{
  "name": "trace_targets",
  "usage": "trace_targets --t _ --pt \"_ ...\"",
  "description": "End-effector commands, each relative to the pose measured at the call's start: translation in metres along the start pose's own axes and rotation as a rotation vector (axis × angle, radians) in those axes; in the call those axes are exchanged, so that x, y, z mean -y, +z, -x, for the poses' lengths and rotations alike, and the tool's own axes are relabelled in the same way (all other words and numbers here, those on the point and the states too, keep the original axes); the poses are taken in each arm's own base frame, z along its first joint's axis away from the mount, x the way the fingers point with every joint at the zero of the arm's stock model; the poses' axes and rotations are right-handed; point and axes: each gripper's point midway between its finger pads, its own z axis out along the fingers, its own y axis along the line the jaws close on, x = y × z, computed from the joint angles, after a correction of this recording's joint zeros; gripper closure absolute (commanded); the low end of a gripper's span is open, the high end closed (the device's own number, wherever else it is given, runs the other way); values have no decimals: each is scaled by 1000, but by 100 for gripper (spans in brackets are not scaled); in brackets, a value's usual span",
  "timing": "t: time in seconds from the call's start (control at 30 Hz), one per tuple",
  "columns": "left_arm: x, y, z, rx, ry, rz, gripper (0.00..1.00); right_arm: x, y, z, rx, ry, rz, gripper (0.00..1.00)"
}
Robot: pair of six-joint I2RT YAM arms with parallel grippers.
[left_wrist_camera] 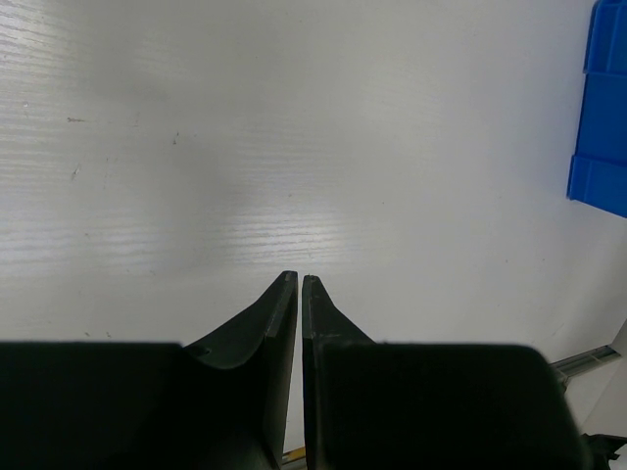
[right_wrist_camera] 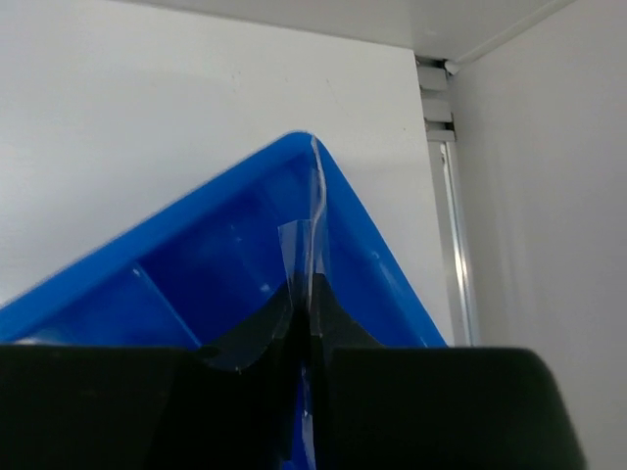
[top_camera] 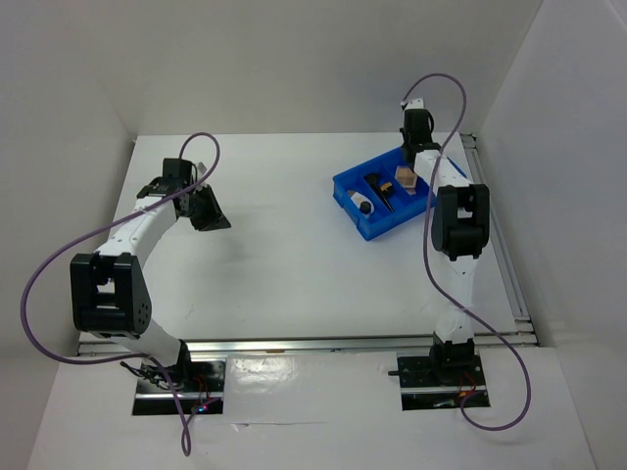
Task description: Organize the makeup
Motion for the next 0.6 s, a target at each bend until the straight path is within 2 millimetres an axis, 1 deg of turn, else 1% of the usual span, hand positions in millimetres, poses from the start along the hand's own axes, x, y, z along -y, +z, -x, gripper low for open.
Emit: trace_targets --t 0.0,0.03,0.07,0.1,0.13,0.17,0.2,0.23,0.27,0.3,0.37,0.4,0.43,0.47,0.57 --pt "3 2 3 8 14 -10 79 40 -21 41 106 27 -126 85" --pt "3 2 3 8 14 -10 79 39 -21 38 95 39 -122 77" --pt "3 2 3 8 14 -10 79 37 -21 41 99 54 -109 69" --pt "3 2 3 8 14 -10 79 34 -21 39 94 79 -96 51" --pt "3 2 3 8 14 -10 79 39 -28 53 120 101 -91 47" --pt "3 2 3 8 14 -10 79 39 -29 54 117 108 -90 44" --pt "3 2 3 8 14 -10 79 43 -34 62 128 134 -91 42" --pt "1 3 -1 0 11 -6 79 43 -35 66 135 134 -81 40" --pt "1 3 -1 0 11 -6 79 46 -41 77 157 157 -69 40" --pt "1 4 1 8 14 -10 79 45 -41 74 144 160 -65 40" --pt "3 3 1 4 14 -18 79 45 -47 85 161 176 -37 40" --pt "3 3 1 4 14 -18 79 44 -47 85 161 193 -35 40" --pt "3 3 1 4 14 -18 79 45 -52 90 169 216 -24 40" --pt "3 3 1 4 14 -18 79 43 -53 91 164 222 -10 40" --pt "3 3 1 4 14 -18 79 45 -67 106 180 269 35 40"
